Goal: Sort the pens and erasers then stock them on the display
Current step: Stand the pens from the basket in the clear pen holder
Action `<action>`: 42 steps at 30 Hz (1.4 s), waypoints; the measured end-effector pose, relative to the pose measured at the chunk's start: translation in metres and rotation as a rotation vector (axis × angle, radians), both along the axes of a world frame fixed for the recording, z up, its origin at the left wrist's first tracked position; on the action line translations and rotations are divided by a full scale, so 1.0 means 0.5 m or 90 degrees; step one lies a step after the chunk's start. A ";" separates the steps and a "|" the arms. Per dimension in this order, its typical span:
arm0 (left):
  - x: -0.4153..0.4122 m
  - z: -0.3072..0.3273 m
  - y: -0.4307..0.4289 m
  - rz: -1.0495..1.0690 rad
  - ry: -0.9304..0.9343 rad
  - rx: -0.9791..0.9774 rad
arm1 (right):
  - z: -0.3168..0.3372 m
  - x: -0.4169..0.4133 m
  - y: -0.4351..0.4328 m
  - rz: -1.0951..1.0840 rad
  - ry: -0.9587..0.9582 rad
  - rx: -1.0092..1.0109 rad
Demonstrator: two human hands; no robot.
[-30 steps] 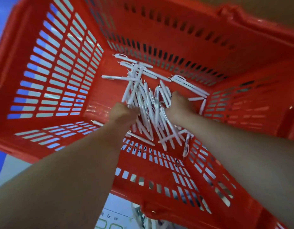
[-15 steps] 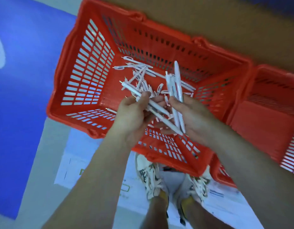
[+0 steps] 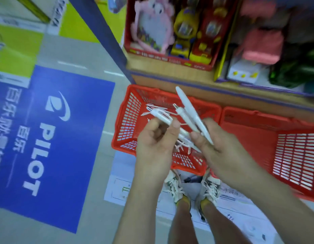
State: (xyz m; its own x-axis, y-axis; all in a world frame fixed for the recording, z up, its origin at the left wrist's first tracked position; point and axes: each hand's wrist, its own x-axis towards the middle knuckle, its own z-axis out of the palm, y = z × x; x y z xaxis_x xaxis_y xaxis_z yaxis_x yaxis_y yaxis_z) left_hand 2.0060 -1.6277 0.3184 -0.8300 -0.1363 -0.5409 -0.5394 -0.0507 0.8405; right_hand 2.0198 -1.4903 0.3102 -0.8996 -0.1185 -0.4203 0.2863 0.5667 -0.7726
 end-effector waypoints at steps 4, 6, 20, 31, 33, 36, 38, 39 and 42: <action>-0.019 0.127 0.004 -0.031 0.069 0.023 | 0.126 0.020 0.054 0.021 0.050 0.086; -0.025 0.188 0.015 -0.061 0.085 0.037 | 0.188 0.033 0.077 0.001 0.079 0.097; -0.098 0.484 0.211 -0.198 0.200 0.027 | 0.420 0.039 0.274 -0.166 0.231 0.121; -0.160 0.705 0.365 -0.121 0.337 -0.073 | 0.557 -0.047 0.451 -0.306 0.278 -0.018; -0.192 0.725 0.379 -0.116 0.394 -0.130 | 0.548 -0.067 0.471 -0.421 0.249 -0.078; -0.244 0.730 0.402 -0.189 0.486 -0.251 | 0.530 -0.101 0.488 -0.534 0.215 -0.106; -0.279 0.715 0.414 -0.243 0.547 -0.336 | 0.526 -0.123 0.487 -0.555 0.212 -0.066; -0.297 0.703 0.417 -0.274 0.570 -0.379 | 0.529 -0.133 0.483 -0.551 0.211 -0.046; -0.347 0.662 0.422 -0.380 0.590 -0.477 | 0.530 -0.149 0.471 -0.501 0.164 0.053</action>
